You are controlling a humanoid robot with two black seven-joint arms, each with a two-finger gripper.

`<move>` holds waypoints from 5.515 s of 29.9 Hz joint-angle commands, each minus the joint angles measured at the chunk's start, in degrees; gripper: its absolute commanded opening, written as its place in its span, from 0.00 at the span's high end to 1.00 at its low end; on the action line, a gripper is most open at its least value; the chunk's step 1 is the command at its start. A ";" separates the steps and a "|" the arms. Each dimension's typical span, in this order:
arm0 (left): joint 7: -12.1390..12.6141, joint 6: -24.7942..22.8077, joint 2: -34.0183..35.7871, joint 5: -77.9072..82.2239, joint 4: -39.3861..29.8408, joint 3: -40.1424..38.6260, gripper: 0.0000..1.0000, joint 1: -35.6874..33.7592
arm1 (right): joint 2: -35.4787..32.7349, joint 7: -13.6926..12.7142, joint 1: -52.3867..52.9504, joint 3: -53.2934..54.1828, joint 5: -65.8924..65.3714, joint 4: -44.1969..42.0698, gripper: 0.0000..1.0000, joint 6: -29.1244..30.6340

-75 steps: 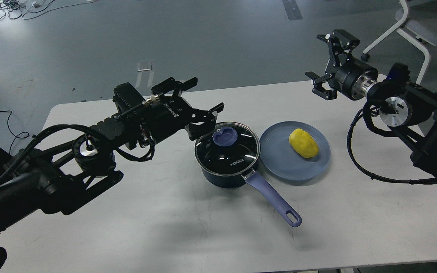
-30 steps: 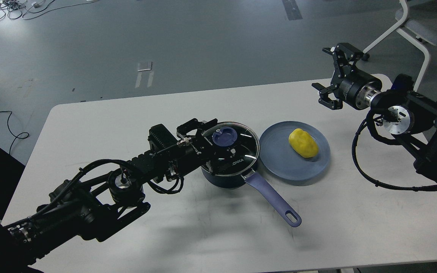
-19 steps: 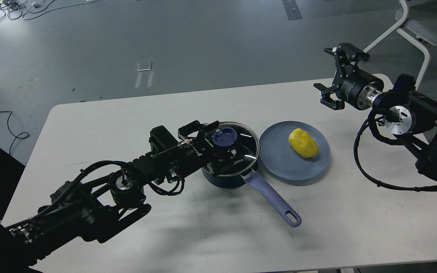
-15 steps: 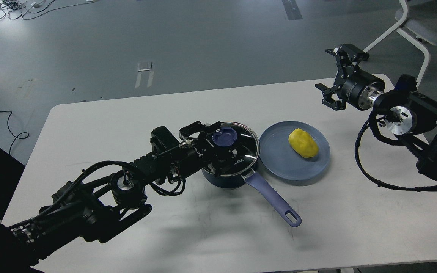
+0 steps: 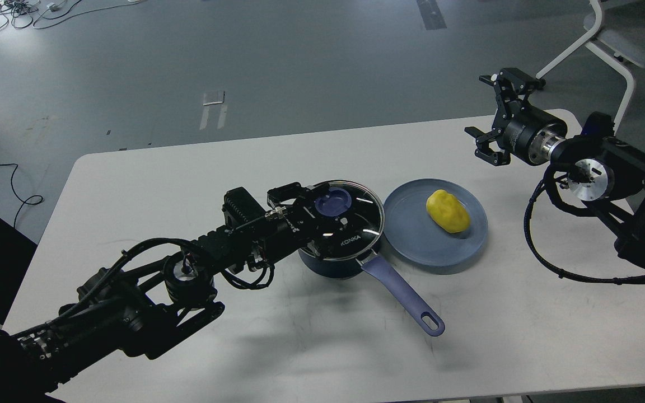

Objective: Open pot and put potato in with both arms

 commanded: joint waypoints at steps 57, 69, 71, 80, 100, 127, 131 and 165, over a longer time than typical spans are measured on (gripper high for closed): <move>-0.49 13.15 23.36 -4.86 1.57 -0.08 0.68 5.80 | 0.18 0.09 0.53 -0.27 0.00 -0.09 0.00 -0.12; -2.25 14.36 18.88 -10.04 12.13 2.90 0.67 11.16 | 0.09 0.18 0.70 -3.17 -0.08 0.00 0.00 -0.12; -2.25 14.36 18.52 -10.39 12.22 3.26 0.67 11.16 | 0.09 0.09 0.79 -3.17 -0.08 0.00 0.00 -0.21; -2.16 14.36 17.47 -12.15 12.48 3.35 0.24 11.16 | 0.18 0.09 0.88 -3.35 -0.08 0.00 0.00 -0.30; -14.82 14.36 19.40 -58.53 5.54 2.47 0.03 -3.33 | -3.07 12.31 8.78 -20.21 -36.88 2.20 0.00 -0.65; 12.42 -21.02 16.24 -113.67 0.00 -19.86 0.02 -12.13 | -4.40 19.96 8.97 -49.49 -69.78 -1.14 0.07 -16.73; 11.90 -21.20 15.71 -113.67 0.09 -19.86 0.02 -11.16 | -2.99 19.96 8.88 -49.49 -69.78 -1.14 0.07 -17.00; 10.93 -21.29 16.50 -112.79 0.18 -19.77 0.02 -9.05 | 12.39 27.74 21.27 -55.90 -69.08 -1.66 0.76 -31.76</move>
